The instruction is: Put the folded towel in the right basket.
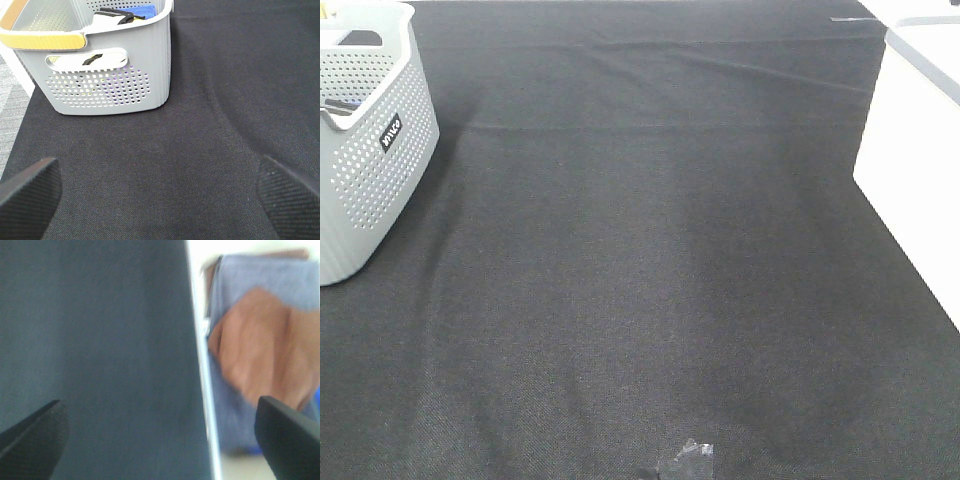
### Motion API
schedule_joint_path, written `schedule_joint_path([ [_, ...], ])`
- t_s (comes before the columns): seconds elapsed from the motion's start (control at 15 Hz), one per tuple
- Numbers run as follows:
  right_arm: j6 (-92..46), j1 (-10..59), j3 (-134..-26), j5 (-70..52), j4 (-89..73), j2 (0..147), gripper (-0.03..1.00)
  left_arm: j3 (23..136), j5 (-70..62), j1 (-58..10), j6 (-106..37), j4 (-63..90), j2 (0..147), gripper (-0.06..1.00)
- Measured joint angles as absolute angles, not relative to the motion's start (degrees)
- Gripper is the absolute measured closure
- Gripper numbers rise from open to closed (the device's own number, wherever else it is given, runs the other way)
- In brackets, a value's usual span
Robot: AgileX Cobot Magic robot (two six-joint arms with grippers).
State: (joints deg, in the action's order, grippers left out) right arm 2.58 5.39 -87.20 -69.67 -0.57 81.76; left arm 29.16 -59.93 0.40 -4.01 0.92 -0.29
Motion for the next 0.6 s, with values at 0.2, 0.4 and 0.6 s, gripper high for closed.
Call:
schedule_joint_path([
  [0.2, 3.61, 6.65, -67.27, -69.67, -0.46, 62.62, -0.01, 29.16, -59.93, 0.4, -4.01, 0.92, -0.29, -0.04],
  [0.4, 4.01, 6.65, -51.74, -66.81, 0.74, 42.0, -0.01, 29.16, -59.93, 0.4, -4.01, 0.92, -0.29, -0.04],
  [0.6, 4.01, 6.65, -43.37, -65.72, 2.12, 29.62, -0.01, 29.16, -59.93, 0.4, -4.01, 0.92, -0.29, -0.04],
])
